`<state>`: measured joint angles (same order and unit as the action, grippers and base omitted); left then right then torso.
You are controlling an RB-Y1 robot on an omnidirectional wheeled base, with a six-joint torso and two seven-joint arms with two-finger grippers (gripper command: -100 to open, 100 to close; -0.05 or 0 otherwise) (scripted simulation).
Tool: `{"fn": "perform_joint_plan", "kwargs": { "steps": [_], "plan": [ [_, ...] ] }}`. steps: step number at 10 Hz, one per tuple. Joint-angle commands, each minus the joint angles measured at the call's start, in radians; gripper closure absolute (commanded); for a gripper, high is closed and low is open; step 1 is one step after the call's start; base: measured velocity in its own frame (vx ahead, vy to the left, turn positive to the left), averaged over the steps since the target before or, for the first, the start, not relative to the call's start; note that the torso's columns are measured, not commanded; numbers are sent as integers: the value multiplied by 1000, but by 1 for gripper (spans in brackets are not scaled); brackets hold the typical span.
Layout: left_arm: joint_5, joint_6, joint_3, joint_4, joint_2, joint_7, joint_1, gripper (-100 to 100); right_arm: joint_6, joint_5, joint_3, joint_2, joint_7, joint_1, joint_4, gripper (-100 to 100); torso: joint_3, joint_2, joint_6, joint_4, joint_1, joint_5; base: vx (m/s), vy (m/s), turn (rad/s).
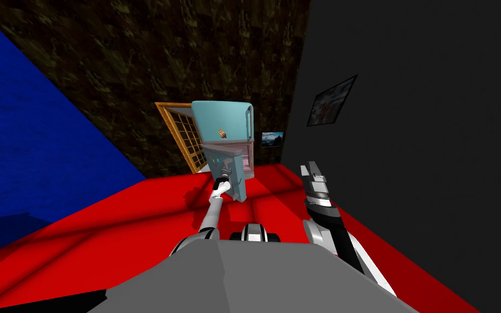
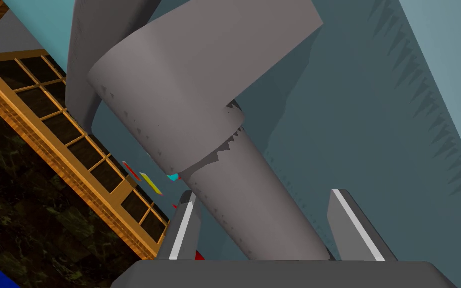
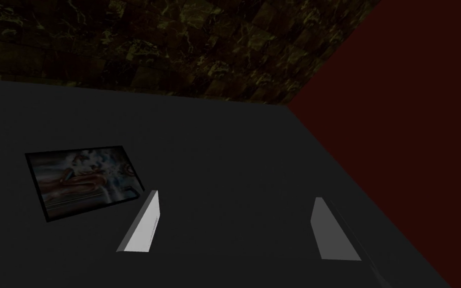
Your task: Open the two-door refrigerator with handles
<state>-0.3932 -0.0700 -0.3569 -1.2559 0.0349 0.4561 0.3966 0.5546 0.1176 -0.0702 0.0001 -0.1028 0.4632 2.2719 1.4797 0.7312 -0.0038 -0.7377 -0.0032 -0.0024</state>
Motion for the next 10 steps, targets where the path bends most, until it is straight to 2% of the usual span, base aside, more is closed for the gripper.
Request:
{"fn": "perform_joint_plan", "kwargs": {
  "steps": [1, 2, 3, 4, 5, 6, 7, 8, 9, 10],
  "plan": [
    [-62, -18, -14, 46, -2, -79, 41, 100, 0, 0, 0, 0, 0, 0, 0, 0, -3, 6, 5, 0, 2, 1, -239, 161, -157],
    [-62, -18, -14, 46, -2, -90, 41, 100, 0, 0, 0, 0, 0, 0, 0, 0, -7, 12, 5, 1, -1, 2, -120, 92, 5],
    [-60, -17, -17, 37, -4, -76, 41, 100, 0, 0, 0, 0, 0, 0, 0, 0, -5, 8, 5, 1, -6, 0, -35, 42, 18],
    [-67, -14, 6, 36, -5, -73, 35, 100, 0, 0, 0, 0, 0, 0, 0, 0, -2, 4, 6, 1, -8, -1, -39, 175, -122],
    [-67, -14, 6, 36, -5, -73, 35, 100, 0, 0, 0, 0, 0, 0, 0, 0, -2, 5, 7, -1, 2, 0, -97, 205, -99],
    [-71, -11, 31, 32, -7, -69, 30, 100, 0, 0, 0, 0, 0, 0, 0, 0, -4, 8, 3, -1, 6, 1, -173, 231, -95],
    [-71, -11, 31, 32, -7, -69, 30, 100, 0, 0, 0, 0, 0, 0, 0, 0, -6, 12, 3, -1, 8, 2, -197, 295, -67],
    [-76, -9, 56, 29, -8, -64, 25, 100, 0, 0, 0, 0, 0, 0, 0, 0, -6, 11, 1, -2, 10, 2, -191, 304, -113],
    [-76, -9, 56, 29, -8, -64, 25, 100, 0, 0, 0, 0, 0, 0, 0, 0, -4, 8, 2, -2, 7, 2, -147, 291, -72],
    [-81, -6, 81, 26, -10, -59, 21, 100, 0, 0, 0, 0, 0, 0, 0, 0, -1, 2, 0, -2, 6, 1, -160, 284, -93]
  ]
}}
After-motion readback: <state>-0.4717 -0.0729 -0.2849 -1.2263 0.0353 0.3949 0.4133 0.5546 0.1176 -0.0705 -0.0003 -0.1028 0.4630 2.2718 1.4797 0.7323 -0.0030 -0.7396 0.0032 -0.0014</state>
